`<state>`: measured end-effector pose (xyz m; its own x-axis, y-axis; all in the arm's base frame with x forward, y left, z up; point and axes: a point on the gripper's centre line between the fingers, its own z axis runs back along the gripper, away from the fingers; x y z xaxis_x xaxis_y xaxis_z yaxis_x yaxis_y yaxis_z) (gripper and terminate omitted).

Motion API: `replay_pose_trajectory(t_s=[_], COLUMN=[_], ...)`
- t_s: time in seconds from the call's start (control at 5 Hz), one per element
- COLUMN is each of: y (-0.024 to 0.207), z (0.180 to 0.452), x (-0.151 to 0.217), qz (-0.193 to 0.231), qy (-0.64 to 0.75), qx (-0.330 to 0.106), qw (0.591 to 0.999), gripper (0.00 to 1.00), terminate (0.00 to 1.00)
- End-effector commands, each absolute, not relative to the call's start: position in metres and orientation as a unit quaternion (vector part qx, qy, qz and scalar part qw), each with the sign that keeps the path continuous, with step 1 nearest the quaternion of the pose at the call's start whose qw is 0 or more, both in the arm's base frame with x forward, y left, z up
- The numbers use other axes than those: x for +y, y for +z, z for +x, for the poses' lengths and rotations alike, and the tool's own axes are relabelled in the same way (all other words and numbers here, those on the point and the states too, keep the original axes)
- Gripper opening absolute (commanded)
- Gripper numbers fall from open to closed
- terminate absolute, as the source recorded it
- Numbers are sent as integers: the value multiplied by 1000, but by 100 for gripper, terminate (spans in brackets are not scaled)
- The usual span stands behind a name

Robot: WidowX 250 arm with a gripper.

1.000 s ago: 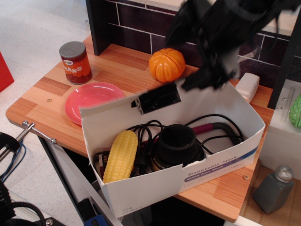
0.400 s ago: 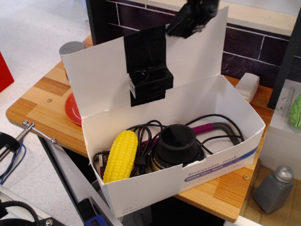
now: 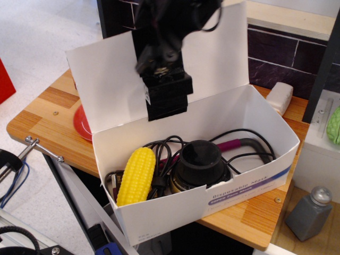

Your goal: Open white1fbox flap

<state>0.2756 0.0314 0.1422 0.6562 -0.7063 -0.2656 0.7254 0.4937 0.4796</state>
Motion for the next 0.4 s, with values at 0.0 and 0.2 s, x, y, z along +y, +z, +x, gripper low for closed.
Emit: replay_pose_trajectory(t_s=[0.0, 0.2], y=[157, 158], z=[289, 292], x=[46, 47], qz=[322, 332], qy=[-436, -445], qx=[-7, -12], qw=[841, 832], gripper=[100, 100], terminate=[0, 100])
